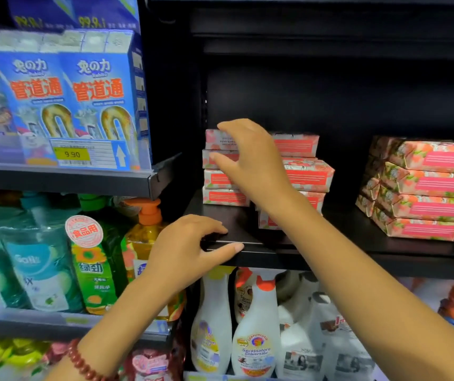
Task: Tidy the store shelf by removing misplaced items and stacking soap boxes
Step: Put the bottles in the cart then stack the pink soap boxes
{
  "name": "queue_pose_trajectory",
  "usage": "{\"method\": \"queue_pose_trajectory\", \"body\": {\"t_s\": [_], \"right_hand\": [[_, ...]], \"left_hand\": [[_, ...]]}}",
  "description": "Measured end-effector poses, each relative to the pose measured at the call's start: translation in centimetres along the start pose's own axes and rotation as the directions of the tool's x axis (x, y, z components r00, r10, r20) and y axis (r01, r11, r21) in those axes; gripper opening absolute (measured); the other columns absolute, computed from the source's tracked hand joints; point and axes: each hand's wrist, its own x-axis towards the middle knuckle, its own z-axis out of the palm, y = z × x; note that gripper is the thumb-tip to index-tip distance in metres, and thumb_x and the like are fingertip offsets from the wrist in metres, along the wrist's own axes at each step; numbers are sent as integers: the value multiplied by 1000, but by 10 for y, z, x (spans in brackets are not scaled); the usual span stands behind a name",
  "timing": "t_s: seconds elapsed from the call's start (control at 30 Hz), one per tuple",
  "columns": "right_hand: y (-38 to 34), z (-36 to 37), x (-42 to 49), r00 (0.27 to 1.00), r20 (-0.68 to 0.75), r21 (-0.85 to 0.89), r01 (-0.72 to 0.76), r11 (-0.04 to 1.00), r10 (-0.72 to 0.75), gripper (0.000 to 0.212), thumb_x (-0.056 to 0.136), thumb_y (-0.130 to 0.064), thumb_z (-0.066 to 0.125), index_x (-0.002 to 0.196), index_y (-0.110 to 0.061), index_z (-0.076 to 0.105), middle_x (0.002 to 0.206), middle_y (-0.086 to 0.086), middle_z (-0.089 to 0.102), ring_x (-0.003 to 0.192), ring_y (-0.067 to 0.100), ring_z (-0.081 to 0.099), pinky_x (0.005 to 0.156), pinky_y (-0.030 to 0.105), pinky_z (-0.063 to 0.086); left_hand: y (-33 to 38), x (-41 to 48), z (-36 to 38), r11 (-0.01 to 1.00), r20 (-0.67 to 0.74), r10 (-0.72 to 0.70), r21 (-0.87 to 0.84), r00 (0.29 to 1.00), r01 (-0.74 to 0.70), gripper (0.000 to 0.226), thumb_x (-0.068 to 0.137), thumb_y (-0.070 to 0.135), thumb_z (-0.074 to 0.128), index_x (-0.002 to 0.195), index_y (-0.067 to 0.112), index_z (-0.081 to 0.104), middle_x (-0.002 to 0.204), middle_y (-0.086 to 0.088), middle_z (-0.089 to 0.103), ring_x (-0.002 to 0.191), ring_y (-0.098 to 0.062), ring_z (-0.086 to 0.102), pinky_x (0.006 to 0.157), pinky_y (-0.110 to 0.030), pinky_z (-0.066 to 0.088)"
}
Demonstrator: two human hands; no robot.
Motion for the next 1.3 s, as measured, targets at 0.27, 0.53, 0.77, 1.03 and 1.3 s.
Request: {"method": "queue_pose_trajectory", "body": {"t_s": [0.27, 0.53, 0.77, 1.03, 1.3], "right_hand": [[7, 45, 31, 979, 106, -436, -114, 893, 176, 22, 92, -11, 53, 113, -5, 56, 110, 12, 61, 102, 30, 57, 80, 34, 41], [5, 46, 30, 983, 63, -476, -121, 871, 171, 35, 87, -6, 57, 122, -2, 54, 142, 16, 38, 135, 34, 28, 103, 39, 34], [4, 44, 28, 997, -30, -482, 46, 875, -69, 35, 85, -8, 62, 119, -2, 57, 120, 15, 56, 113, 30, 48, 85, 35, 42], [4, 1, -9, 986, -83, -224, 124, 967, -146, 35, 83, -27, 67, 109, -6, 59, 100, 9, 58, 94, 22, 52, 70, 25, 33], [10, -61, -73, 993, -120, 150, 21, 988, -2, 40, 82, -40, 65, 115, -18, 61, 105, -8, 61, 99, 0, 55, 81, 11, 44]], "left_hand": [[-3, -1, -2, 1000, 38, -5, -10, 999, 5, 55, 72, 71, 59, 110, 32, 69, 117, 18, 63, 111, 2, 52, 77, 1, 28], [-3, -2, 0, 1000, 23, 12, -15, 1000, -11, 70, 67, 79, 41, 107, 30, 71, 113, 16, 67, 107, 0, 56, 76, 0, 28], [-4, -2, 1, 1000, 4, 19, -10, 1000, -19, 71, 67, 79, 39, 106, 30, 71, 112, 15, 67, 106, -1, 56, 74, 0, 28], [-4, -1, 2, 1000, -13, 21, -14, 1000, -21, 73, 65, 80, 36, 106, 31, 71, 113, 18, 66, 106, 0, 55, 75, 1, 29], [-5, -1, 0, 1000, 18, 8, -26, 1000, -7, 69, 65, 80, 44, 106, 32, 70, 113, 21, 64, 104, 7, 51, 77, -1, 32]]}}
